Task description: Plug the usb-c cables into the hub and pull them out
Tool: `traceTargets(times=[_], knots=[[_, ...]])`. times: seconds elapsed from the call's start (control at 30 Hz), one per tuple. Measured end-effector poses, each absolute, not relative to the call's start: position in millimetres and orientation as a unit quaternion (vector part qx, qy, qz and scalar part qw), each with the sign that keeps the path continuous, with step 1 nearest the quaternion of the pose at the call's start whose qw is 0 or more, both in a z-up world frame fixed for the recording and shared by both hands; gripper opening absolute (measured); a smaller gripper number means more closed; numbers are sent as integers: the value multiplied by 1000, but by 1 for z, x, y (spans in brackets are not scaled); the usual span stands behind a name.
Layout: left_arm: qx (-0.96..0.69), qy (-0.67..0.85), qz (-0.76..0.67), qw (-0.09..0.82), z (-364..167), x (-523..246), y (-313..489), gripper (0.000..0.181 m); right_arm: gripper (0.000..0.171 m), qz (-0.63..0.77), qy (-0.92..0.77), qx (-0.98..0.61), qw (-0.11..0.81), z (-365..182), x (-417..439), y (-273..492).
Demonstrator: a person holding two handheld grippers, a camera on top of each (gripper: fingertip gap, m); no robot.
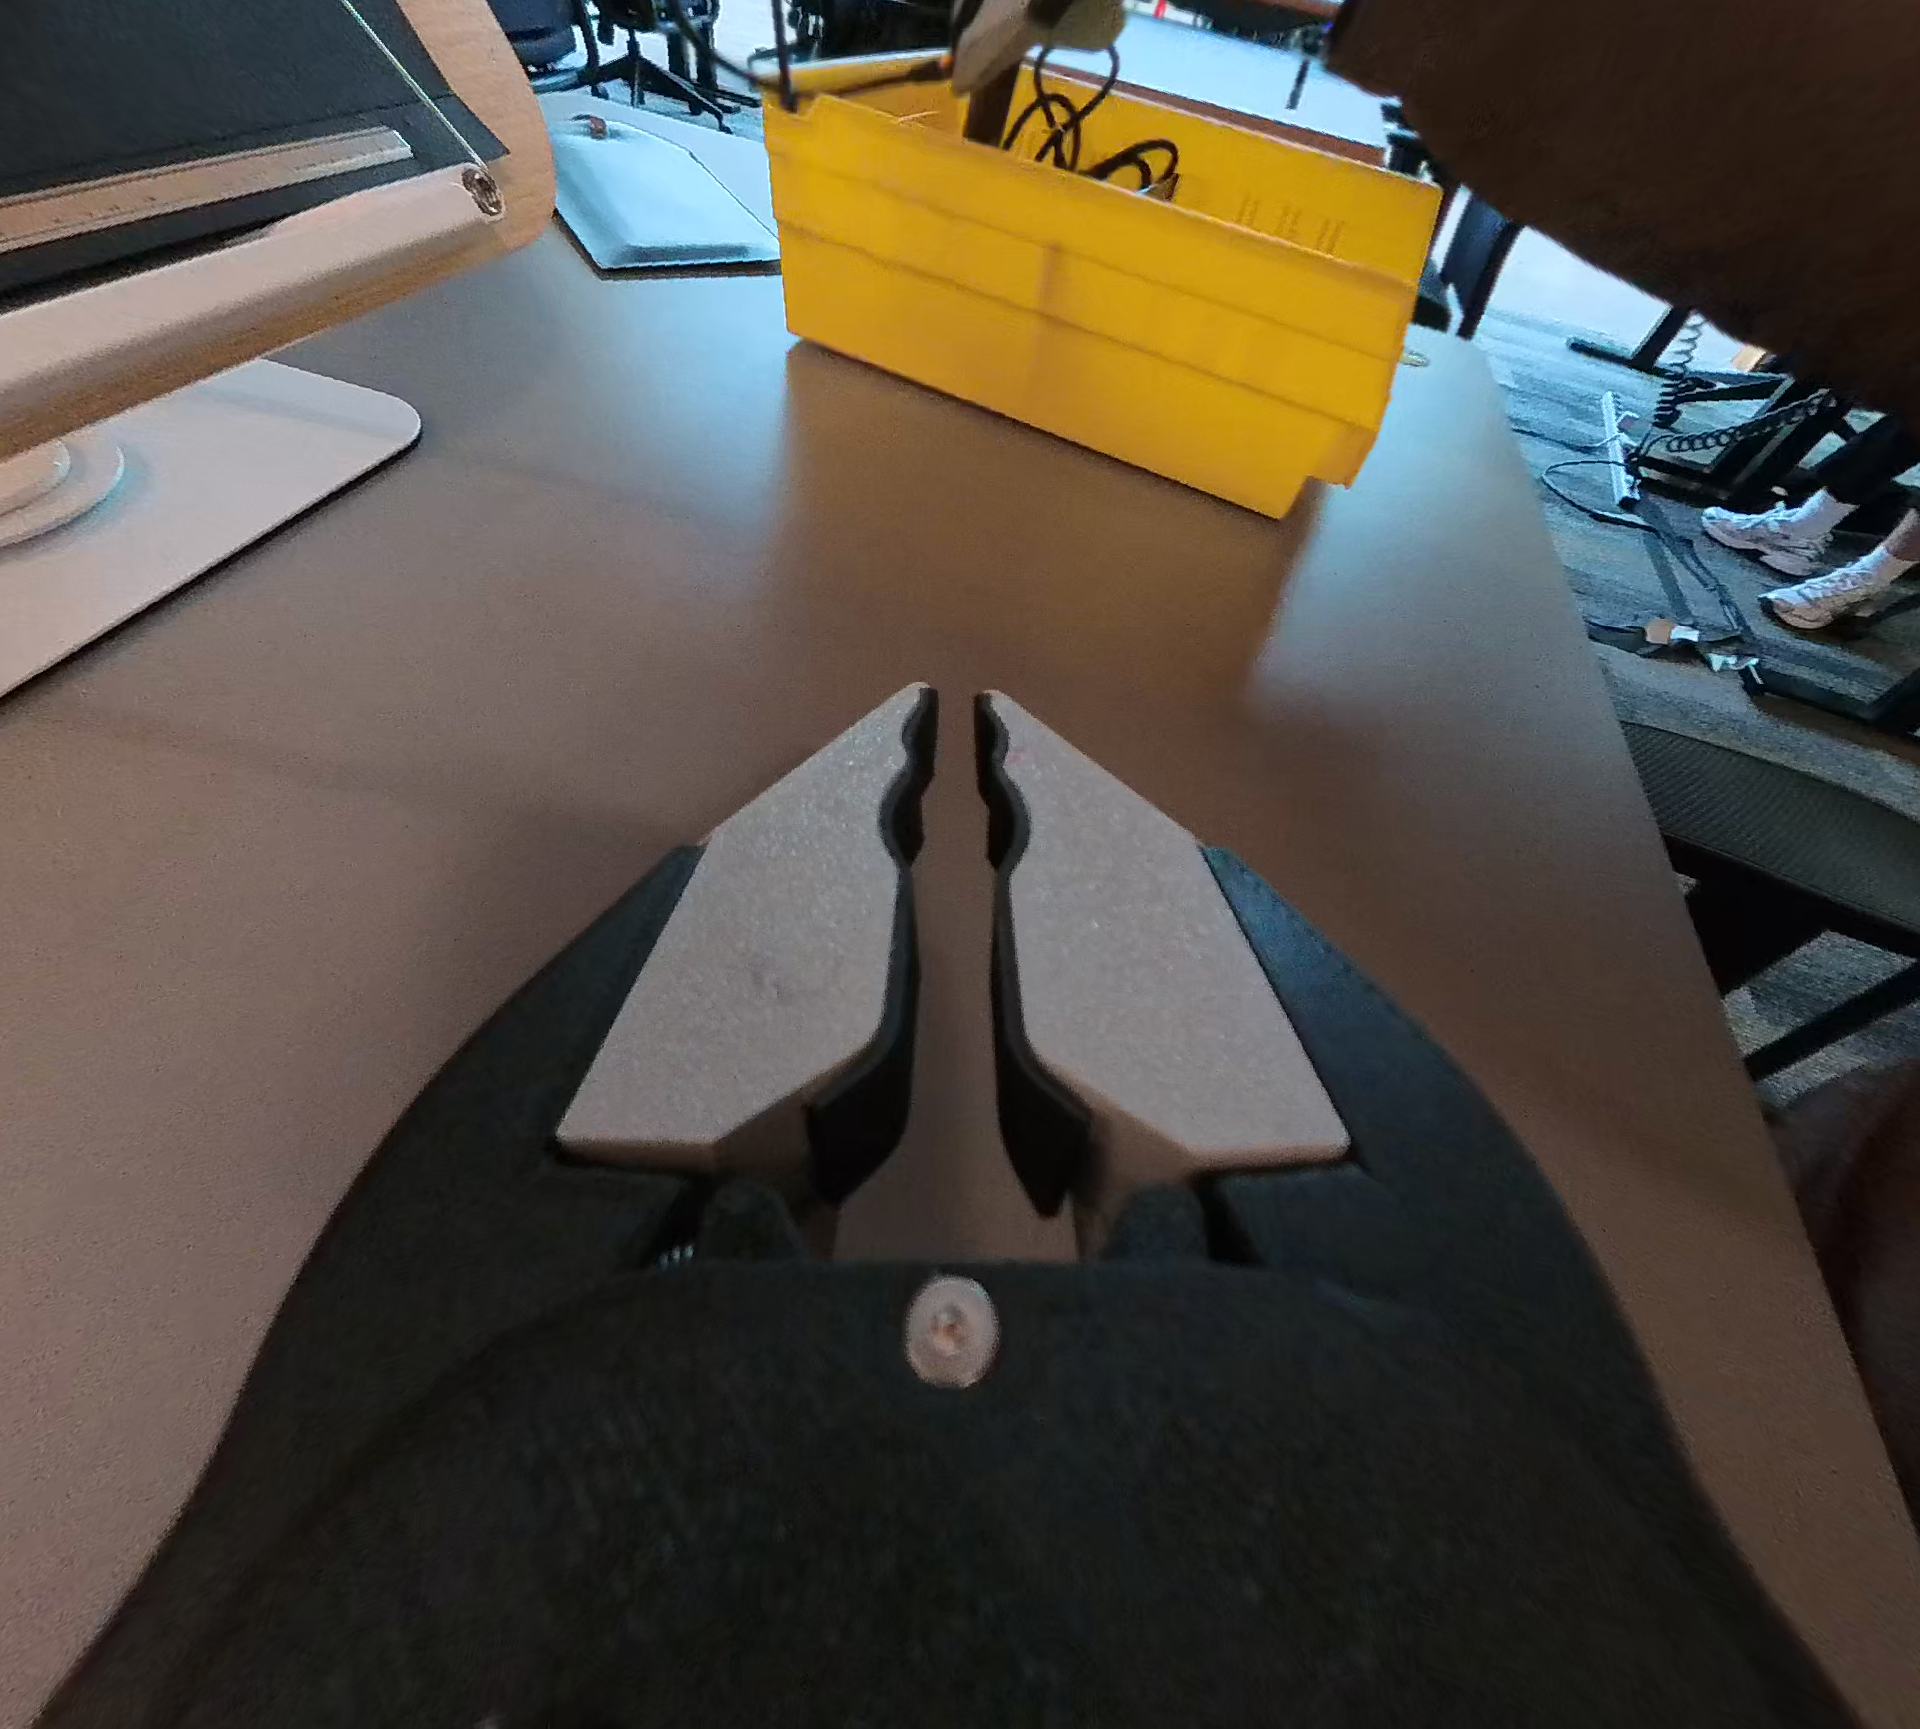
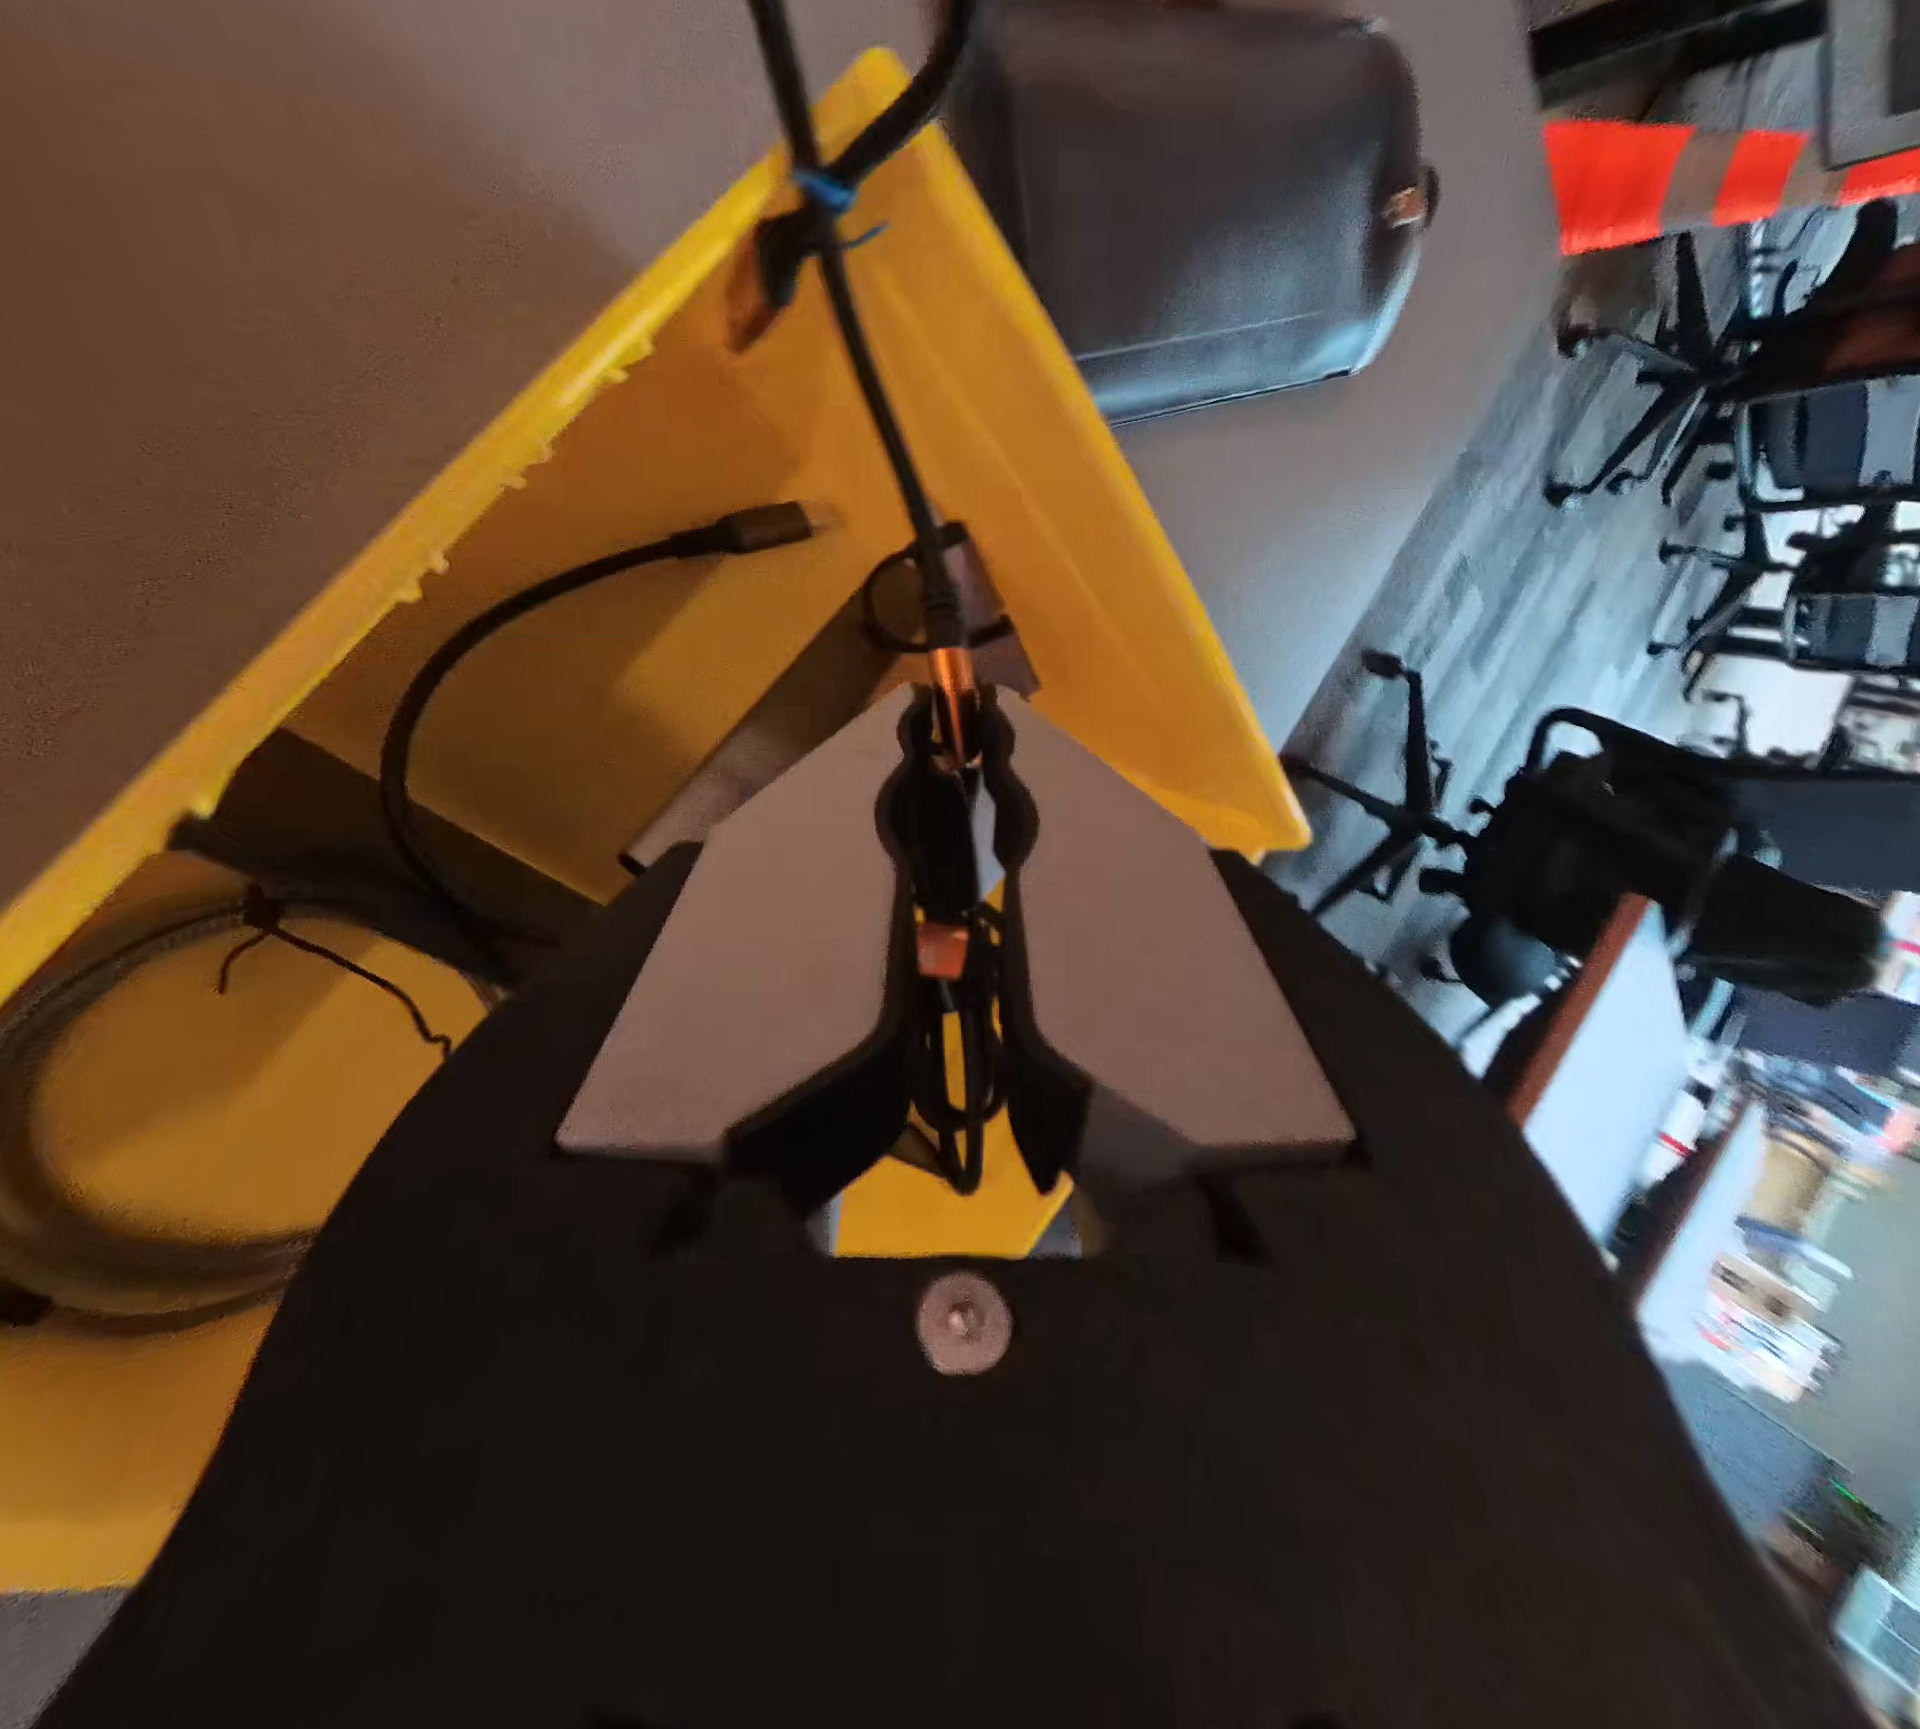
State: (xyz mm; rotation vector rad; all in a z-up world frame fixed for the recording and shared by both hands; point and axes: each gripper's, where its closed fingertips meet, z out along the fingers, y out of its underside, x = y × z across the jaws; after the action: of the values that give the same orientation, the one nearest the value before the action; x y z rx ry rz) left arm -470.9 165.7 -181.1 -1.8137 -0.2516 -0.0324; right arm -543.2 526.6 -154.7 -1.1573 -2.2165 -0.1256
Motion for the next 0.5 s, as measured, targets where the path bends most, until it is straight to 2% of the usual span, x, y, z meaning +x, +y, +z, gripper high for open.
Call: traceTargets(times=[0.13, 0.2, 0.3, 0.5], knots=[[-788, -108, -16, 606, -182, -470, 166, 5, 16, -135, -862, -414, 260, -194, -548, 520], [-790, -106, -16, 604, -183, -469, 166, 5, 6, -166, -860, -404, 262, -198, -547, 523], [-796, -101, -13, 596, -186, -467, 167, 4, 7, -148, -855, -414, 276, -193, -545, 521], [-806, -87, 2, 585, -189, -463, 170, 6, 33, -55, -828, -461, 314, -156, -535, 514]])
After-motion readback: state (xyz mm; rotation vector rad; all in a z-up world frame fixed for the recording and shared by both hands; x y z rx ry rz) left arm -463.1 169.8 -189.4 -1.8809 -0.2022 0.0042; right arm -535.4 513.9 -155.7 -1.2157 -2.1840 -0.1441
